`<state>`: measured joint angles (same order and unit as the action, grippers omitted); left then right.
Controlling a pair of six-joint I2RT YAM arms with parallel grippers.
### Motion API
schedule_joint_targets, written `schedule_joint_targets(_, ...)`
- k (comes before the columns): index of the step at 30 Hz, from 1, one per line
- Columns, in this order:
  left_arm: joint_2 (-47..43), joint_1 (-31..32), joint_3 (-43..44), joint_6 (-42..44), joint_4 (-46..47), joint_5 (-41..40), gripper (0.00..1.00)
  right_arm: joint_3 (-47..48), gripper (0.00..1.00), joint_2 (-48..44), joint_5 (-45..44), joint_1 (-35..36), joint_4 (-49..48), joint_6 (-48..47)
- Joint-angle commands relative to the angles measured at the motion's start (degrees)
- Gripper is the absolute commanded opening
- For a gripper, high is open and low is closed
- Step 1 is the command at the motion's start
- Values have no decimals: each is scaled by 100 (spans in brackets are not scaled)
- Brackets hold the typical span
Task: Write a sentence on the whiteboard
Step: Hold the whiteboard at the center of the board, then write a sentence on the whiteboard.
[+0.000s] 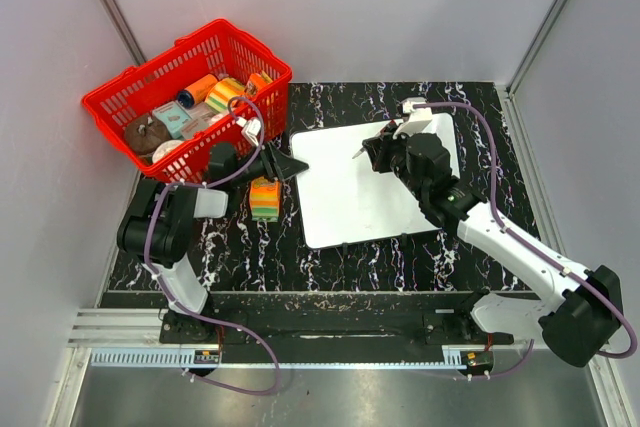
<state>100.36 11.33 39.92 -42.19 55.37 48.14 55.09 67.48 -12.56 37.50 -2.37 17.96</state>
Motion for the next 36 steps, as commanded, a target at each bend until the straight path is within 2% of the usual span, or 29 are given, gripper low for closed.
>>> schedule_joint_targets(1,28,18,174,1,527,354,55,46,0,-130,-72,12,-281,-64)
schedule_joint_targets(2,54,18,191,18,510,371,52,37,0,-121,-63,12,-290,-64)
schedule_joint_targets(3,72,18,244,10,483,406,43,28,0,-130,-54,12,-290,-64)
schedule_joint_targets(5,194,18,305,-87,658,607,37,11,0,-139,-19,12,-299,-82)
schedule_joint_targets(6,238,18,332,-139,737,670,28,2,0,-156,16,12,-299,-90)
schedule_joint_targets(13,362,36,499,-193,827,934,0,-183,0,-253,236,12,-510,-205)
schedule_joint_targets(16,204,62,464,26,581,873,0,-322,0,-306,376,3,-694,-310)
schedule_joint_targets(20,116,115,473,212,281,724,0,-683,0,-455,999,3,-1457,-486)
schedule_joint_targets(25,116,159,552,387,-8,662,0,-956,0,-447,1027,30,-2047,-556)
schedule_joint_targets(36,63,220,543,537,-194,565,0,-1229,0,167,-378,671,-3612,-1602)
